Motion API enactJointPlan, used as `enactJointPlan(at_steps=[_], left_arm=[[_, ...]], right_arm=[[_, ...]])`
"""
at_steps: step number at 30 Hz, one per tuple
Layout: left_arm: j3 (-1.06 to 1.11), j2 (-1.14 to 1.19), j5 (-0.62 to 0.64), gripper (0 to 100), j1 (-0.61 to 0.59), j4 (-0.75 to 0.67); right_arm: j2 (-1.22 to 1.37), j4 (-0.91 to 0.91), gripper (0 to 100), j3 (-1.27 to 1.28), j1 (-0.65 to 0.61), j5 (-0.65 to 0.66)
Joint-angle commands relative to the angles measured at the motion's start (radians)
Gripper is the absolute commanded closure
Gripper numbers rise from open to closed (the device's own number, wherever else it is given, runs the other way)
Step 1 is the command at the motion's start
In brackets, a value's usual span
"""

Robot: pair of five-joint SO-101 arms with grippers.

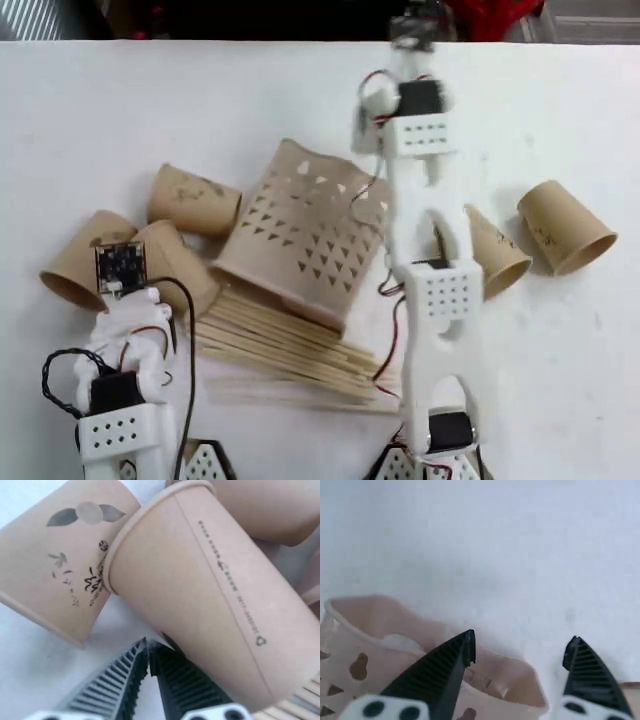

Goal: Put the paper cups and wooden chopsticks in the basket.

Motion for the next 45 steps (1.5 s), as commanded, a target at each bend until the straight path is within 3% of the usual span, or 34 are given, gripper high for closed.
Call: enactJointPlan(at_steps=[1, 9, 16, 18, 20, 23, 25, 30, 36, 45], left_arm=[[-0.005, -0.008, 0.000, 97, 0.001, 0.000], [-0.005, -0.008, 0.000, 97, 0.001, 0.000], [-0.005, -0.008, -0.006, 96, 0.004, -0.005], [-0.011, -0.013, -0.017, 96, 0.001, -0.078], [-0.044, -0.035, -0.117, 96, -0.038, -0.195], [-0.144, -0.097, -0.356, 96, -0.077, -0.239], [-0.215, -0.148, -0.453, 96, -0.058, -0.198], [-0.348, -0.236, -0.471, 96, 0.071, -0.002], [-0.379, -0.240, -0.657, 78, 0.364, 0.267], [-0.327, -0.239, -0.773, 75, 0.410, 0.265]], right_arm=[[0.019, 0.007, 71.5, -0.058, -0.016, 0.052], [-0.007, 0.004, 71.5, -0.186, 0.002, 0.175], [0.005, -0.002, 71.4, -0.192, -0.002, 0.175], [0.018, -0.012, 71.4, -0.196, 0.007, 0.175], [0.030, -0.015, 71.4, -0.196, 0.025, 0.176], [0.035, -0.015, 71.4, -0.195, 0.048, 0.183], [0.035, -0.016, 71.4, -0.196, 0.064, 0.184], [0.038, -0.093, 71.5, -0.183, 0.077, 0.184], [0.071, -0.202, 71.5, -0.169, 0.070, 0.186], [0.137, -0.291, 71.5, -0.178, 0.064, 0.184]])
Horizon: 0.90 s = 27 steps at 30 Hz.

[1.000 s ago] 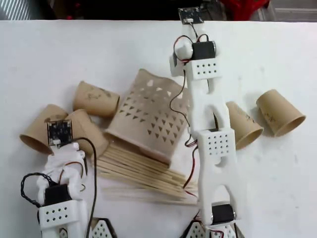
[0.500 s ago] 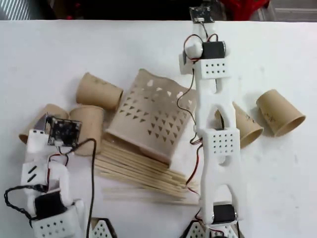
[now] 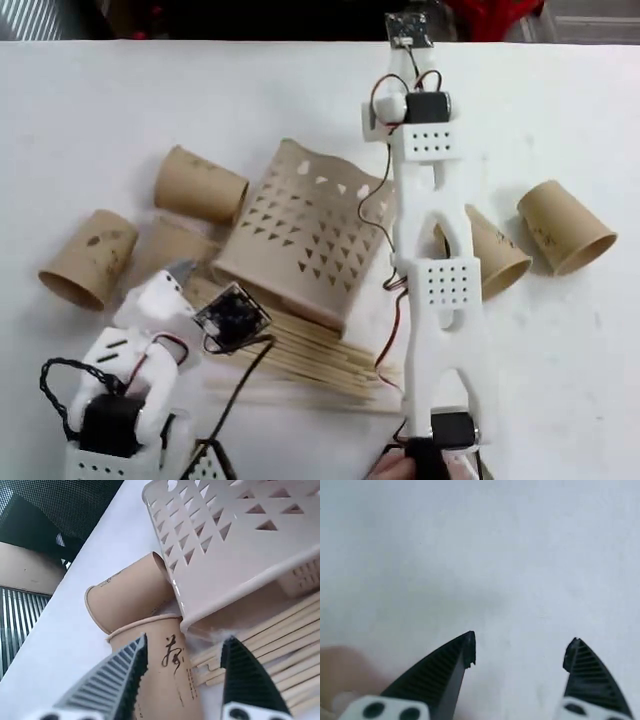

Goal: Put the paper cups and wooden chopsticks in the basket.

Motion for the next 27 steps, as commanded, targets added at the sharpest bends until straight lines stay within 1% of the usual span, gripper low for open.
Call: enactJointPlan(at_steps=[1, 7, 11, 14, 17, 19, 21, 23, 25, 27], left_arm=[[0.025, -0.005, -0.029, 75, 0.015, -0.058], [0.169, -0.005, -0.023, 75, 0.016, -0.210], [0.253, -0.007, 0.018, 75, 0.018, -0.336], [0.299, -0.007, 0.020, 75, 0.054, -0.397], [0.322, -0.005, 0.025, 75, 0.099, -0.419], [0.322, -0.005, 0.028, 75, 0.107, -0.428], [0.322, -0.005, 0.029, 75, 0.108, -0.446], [0.322, -0.005, 0.029, 76, 0.108, -0.466], [0.322, -0.005, 0.044, 76, 0.108, -0.493], [0.321, -0.005, 0.100, 76, 0.104, -0.520]], right_arm=[[-0.013, -0.042, 71.5, -0.021, -0.013, 0.014], [0.013, 0.013, 71.5, -0.020, -0.018, 0.014], [0.031, 0.087, 71.5, -0.018, -0.027, 0.014], [0.042, 0.130, 71.6, -0.025, -0.036, 0.014], [0.041, 0.157, 73.0, -0.028, -0.042, 0.015], [0.028, 0.180, 76.2, -0.055, -0.045, 0.061], [0.015, 0.216, 79.6, -0.095, -0.061, 0.172], [0.004, 0.251, 81.4, -0.144, -0.064, 0.235], [0.002, 0.257, 81.5, -0.175, -0.061, 0.261], [-0.001, 0.257, 81.5, -0.184, -0.053, 0.256]])
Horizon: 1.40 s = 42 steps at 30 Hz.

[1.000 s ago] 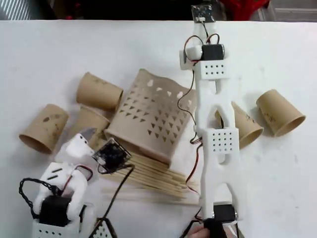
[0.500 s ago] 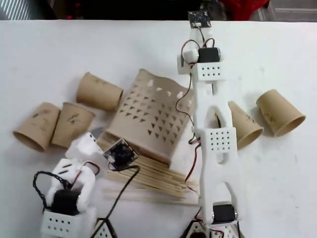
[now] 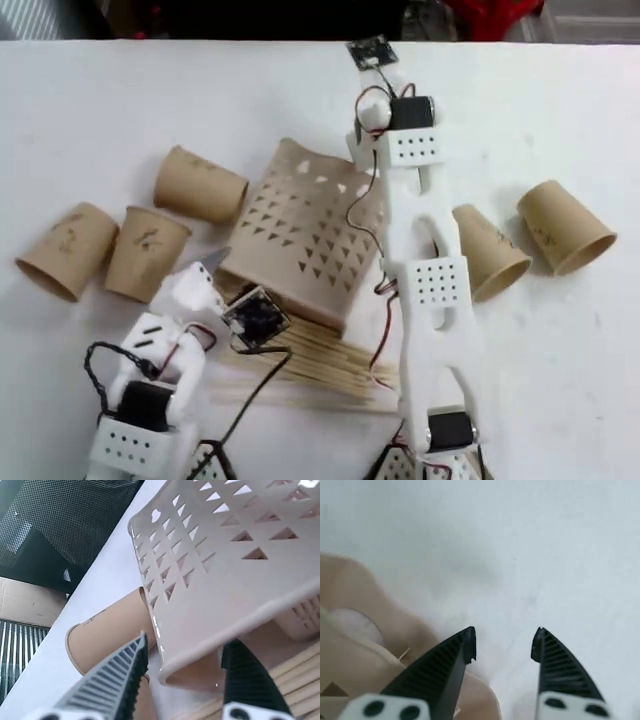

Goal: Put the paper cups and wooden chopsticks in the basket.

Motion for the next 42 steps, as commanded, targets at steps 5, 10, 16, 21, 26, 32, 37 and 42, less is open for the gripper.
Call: enactJointPlan(at_steps=[5, 10, 16, 21, 26, 32, 37, 42], left_arm=[[-0.014, -0.013, 0.192, 76, -0.008, -0.064], [-0.054, -0.008, 0.213, 76, -0.033, -0.064], [-0.057, -0.012, 0.250, 76, -0.064, -0.058], [-0.178, -0.013, 0.308, 76, -0.082, 0.075], [-0.227, -0.013, 0.318, 76, -0.082, 0.186], [-0.183, -0.008, 0.310, 76, -0.082, 0.141], [-0.112, -0.008, 0.310, 76, -0.117, 0.020], [-0.110, -0.007, 0.316, 76, -0.130, -0.040]], right_arm=[[-0.073, 0.005, 81.4, -0.063, 0.027, -0.029], [-0.067, 0.005, 81.4, -0.064, 0.033, -0.031], [-0.073, 0.004, 81.4, -0.064, 0.035, -0.031], [-0.064, 0.004, 81.4, -0.061, 0.050, -0.038], [-0.062, 0.005, 81.4, -0.054, 0.038, -0.040], [-0.061, 0.008, 81.4, -0.052, 0.042, -0.037], [-0.061, 0.012, 81.4, -0.051, 0.079, -0.034], [-0.056, 0.012, 81.4, -0.018, 0.130, -0.031]])
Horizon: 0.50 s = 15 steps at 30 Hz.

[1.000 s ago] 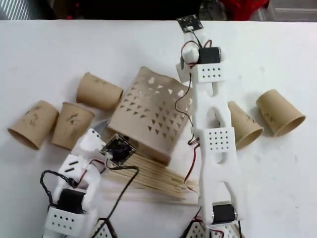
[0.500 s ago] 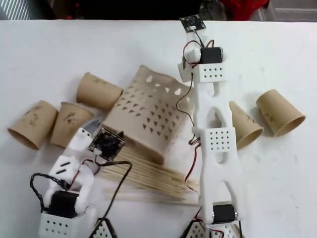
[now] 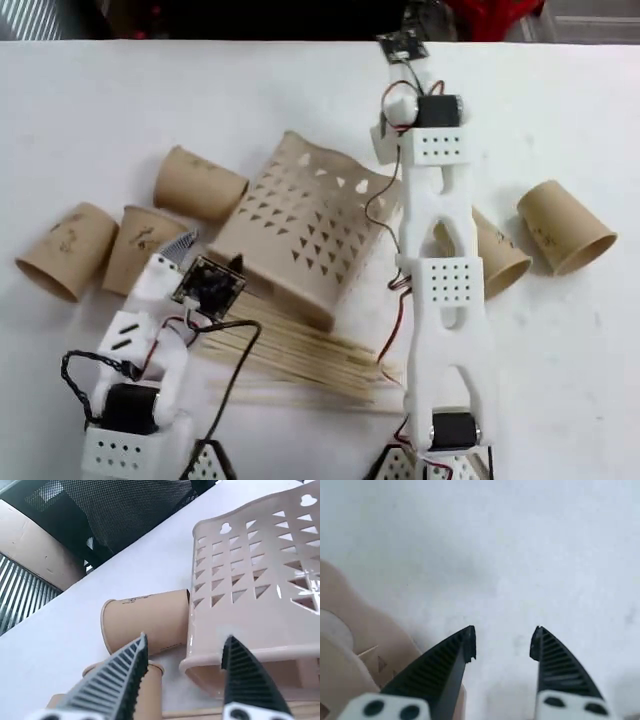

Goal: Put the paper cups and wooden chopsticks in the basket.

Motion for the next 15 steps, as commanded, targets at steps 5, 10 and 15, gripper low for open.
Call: enactJointPlan(at_steps=[5, 10, 15], left_arm=[[-0.014, -0.004, 0.014, 76, -0.015, -0.103], [-0.041, -0.004, 0.046, 76, -0.070, -0.058], [-0.110, -0.004, 0.181, 76, -0.317, 0.026]], right_arm=[[-0.056, 0.007, 81.3, 0.048, 0.038, 0.000], [-0.067, 0.008, 75.0, 0.054, 0.028, 0.074], [-0.058, 0.008, 74.0, 0.057, 0.021, 0.008]])
